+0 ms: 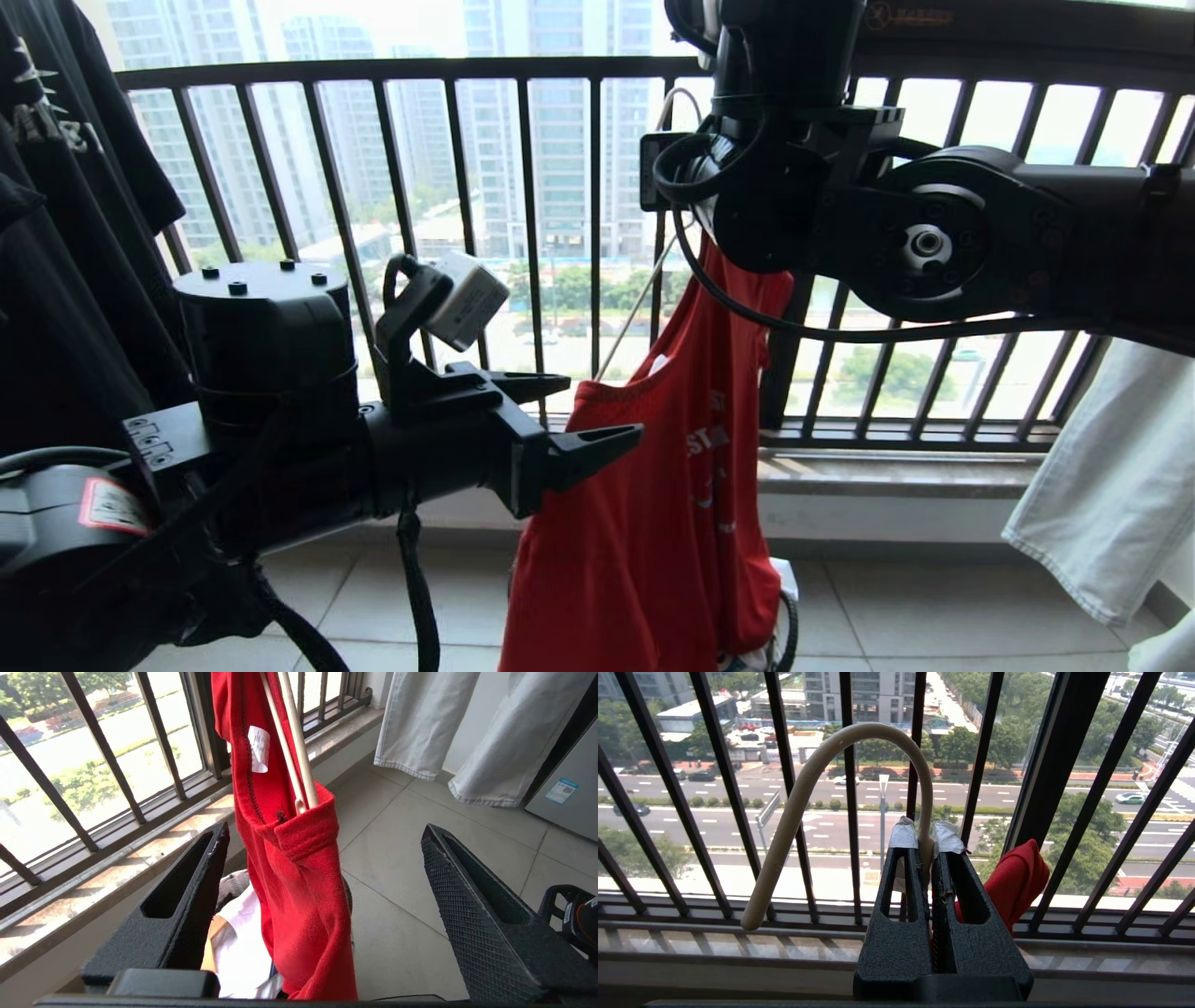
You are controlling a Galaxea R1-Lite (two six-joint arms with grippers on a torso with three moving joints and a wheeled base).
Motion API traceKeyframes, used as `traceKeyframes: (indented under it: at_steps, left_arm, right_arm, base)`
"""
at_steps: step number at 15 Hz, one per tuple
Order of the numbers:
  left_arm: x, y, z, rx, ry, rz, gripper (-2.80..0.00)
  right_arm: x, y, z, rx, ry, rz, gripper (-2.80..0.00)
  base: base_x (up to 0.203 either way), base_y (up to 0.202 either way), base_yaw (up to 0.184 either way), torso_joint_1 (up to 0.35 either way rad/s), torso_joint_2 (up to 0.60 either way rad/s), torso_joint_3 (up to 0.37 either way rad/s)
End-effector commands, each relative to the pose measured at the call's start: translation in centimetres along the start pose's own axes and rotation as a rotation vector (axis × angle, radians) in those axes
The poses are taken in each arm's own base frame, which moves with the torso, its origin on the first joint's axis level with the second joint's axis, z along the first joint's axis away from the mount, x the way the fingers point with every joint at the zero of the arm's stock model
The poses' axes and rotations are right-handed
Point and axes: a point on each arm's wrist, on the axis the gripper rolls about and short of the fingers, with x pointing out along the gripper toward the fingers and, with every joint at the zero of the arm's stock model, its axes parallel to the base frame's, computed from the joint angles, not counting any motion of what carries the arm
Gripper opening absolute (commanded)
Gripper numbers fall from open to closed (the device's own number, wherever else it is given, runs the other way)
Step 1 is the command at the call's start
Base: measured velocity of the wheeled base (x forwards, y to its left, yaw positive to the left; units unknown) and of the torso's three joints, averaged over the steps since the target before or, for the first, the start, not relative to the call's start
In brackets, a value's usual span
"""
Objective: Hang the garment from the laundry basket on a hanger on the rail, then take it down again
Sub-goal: Hang the clothes on the clothes rack
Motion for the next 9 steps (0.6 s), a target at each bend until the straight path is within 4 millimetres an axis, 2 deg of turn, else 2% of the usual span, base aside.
traceKeyframes:
  at_steps: [1,4,9]
  left_arm:
    - [1.03,0.38,-0.59,0.012,0.001,0.025,0.0]
    - [1.86,0.76,-0.81,0.023,-0.037,0.073,0.0]
    - [1.89,0.73,-0.95,0.027,-0.034,0.073,0.0]
  right_arm:
    - [-0.52,0.19,0.34,0.007,-0.006,0.006,-2.8]
    - [-0.66,0.34,0.35,-0.005,-0.006,0.011,-2.8]
    - [-0.78,0.39,0.42,-0.006,-0.007,0.012,-2.8]
  base:
    - [0.0,0.0,0.0,0.0,0.0,0.0]
    - [0.0,0.0,0.0,0.0,0.0,0.0]
    - [0.0,0.0,0.0,0.0,0.0,0.0]
